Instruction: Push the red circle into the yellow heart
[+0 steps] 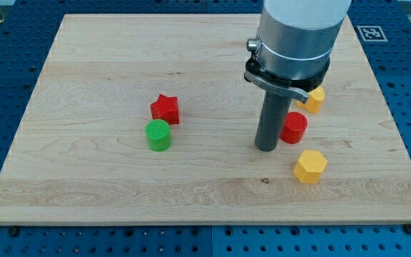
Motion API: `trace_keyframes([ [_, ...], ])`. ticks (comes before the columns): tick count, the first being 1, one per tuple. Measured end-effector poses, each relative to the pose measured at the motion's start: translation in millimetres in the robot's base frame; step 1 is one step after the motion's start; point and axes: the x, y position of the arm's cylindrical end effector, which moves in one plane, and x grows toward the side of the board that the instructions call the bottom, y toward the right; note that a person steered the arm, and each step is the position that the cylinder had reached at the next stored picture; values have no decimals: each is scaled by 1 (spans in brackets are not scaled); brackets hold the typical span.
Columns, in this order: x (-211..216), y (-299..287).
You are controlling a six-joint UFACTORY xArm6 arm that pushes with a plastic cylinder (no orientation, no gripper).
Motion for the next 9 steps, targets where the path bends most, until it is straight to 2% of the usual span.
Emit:
trace_keyframes([
  [9,-20,65],
])
